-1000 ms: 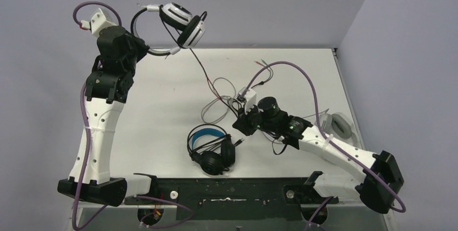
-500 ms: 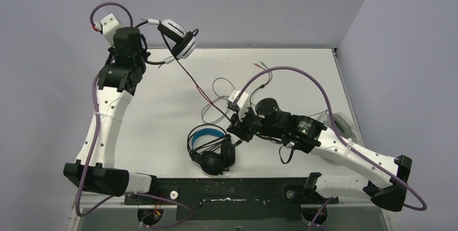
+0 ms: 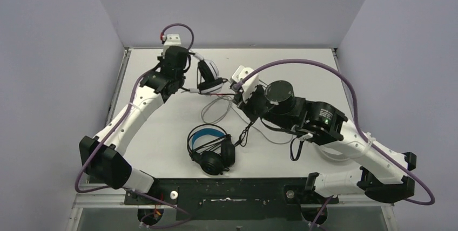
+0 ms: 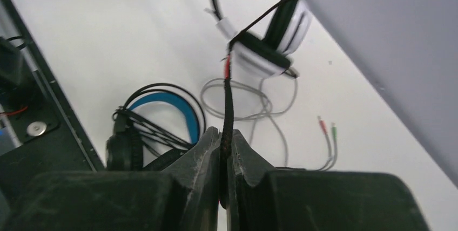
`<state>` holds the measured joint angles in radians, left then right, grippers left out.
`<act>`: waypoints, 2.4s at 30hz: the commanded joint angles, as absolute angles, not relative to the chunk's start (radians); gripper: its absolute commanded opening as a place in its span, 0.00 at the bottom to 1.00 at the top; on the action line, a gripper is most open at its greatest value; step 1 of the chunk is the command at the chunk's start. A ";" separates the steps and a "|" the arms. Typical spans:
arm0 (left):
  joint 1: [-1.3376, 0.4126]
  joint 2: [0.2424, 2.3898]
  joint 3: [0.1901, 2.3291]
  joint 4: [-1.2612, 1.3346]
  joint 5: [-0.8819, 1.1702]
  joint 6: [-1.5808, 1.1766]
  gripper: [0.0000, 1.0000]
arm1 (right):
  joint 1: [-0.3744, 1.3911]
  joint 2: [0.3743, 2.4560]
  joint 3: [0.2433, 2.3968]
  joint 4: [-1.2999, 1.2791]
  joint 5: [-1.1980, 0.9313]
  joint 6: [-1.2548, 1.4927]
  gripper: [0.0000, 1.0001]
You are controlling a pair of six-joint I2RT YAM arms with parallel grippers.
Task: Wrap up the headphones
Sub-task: Wrap the headphones cable around the headphones.
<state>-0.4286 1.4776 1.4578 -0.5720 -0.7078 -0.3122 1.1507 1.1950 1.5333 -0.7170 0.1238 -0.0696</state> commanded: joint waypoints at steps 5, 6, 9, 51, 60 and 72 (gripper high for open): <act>-0.606 1.284 1.365 -0.376 -0.493 -0.078 0.00 | 0.915 1.336 1.806 -0.785 0.160 -0.221 0.00; -0.620 1.268 1.358 -0.387 -0.479 -0.069 0.00 | 0.881 1.355 1.838 -0.789 0.155 -0.228 0.00; -0.654 1.223 1.347 -0.432 -0.447 -0.056 0.00 | 0.762 1.402 1.884 -0.788 0.071 -0.220 0.00; -0.423 1.276 1.758 -0.333 0.427 -0.908 0.00 | 0.514 1.480 1.091 0.124 -0.386 0.291 0.64; -0.423 1.301 1.841 -0.338 0.407 -0.951 0.00 | 0.511 1.597 1.072 0.340 -0.465 0.386 0.75; -0.358 1.339 1.936 -0.391 0.407 -0.942 0.00 | 0.459 1.685 1.034 0.458 -0.770 0.418 0.85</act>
